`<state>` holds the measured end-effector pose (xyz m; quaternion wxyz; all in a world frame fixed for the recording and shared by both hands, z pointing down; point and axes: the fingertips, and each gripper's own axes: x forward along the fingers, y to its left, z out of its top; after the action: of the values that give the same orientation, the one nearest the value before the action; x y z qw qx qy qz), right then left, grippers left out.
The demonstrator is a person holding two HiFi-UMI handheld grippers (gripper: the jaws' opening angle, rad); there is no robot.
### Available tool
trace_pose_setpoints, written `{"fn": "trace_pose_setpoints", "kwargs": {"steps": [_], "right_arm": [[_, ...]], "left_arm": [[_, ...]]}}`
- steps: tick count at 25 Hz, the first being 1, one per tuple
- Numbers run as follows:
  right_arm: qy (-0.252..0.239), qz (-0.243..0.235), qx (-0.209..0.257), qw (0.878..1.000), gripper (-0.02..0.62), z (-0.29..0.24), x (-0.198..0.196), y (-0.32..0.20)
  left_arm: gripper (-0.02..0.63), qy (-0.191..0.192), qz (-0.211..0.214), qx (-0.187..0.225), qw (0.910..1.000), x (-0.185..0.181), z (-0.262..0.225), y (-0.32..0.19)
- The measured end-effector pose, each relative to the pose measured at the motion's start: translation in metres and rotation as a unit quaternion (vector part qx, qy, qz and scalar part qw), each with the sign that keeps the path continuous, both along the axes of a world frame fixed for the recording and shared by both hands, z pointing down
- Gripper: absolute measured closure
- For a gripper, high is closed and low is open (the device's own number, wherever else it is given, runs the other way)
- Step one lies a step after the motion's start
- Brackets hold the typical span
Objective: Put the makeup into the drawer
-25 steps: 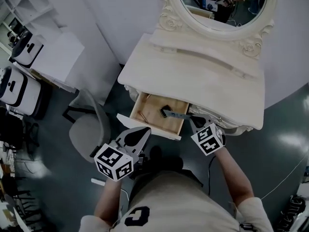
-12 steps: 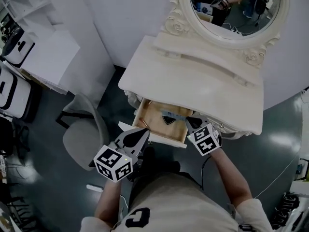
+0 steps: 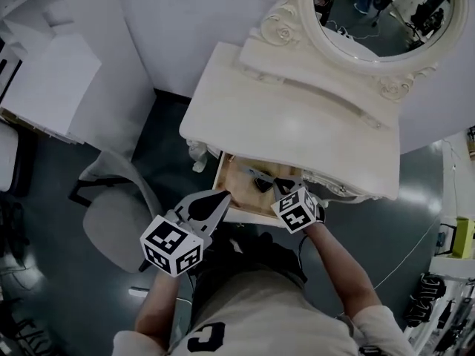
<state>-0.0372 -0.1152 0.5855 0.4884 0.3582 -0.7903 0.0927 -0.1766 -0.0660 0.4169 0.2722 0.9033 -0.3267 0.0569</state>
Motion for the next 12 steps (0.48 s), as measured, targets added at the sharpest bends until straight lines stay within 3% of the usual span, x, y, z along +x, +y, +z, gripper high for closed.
{"fn": "trace_pose_setpoints", "kwargs": {"steps": [3,8,12], "right_arm": [[0.02,-0.005,0.006,1.0,0.571,0.014,-0.011,-0.013],[0.052,-0.028,0.078,0.995,0.571,0.02,-0.019,-0.037],[0.085,-0.069,0.063,0.992,0.571,0.069,-0.024,-0.025]], "left_arm": [[0.552,0.007,0.005,-0.002,1.0,-0.007,0.001,-0.009],[0.552,0.003,-0.002,-0.005,1.0,-0.019,0.006,-0.019],[0.552,-0.005,-0.01,-0.017,0.9998,-0.026,0.014,-0.022]]}}
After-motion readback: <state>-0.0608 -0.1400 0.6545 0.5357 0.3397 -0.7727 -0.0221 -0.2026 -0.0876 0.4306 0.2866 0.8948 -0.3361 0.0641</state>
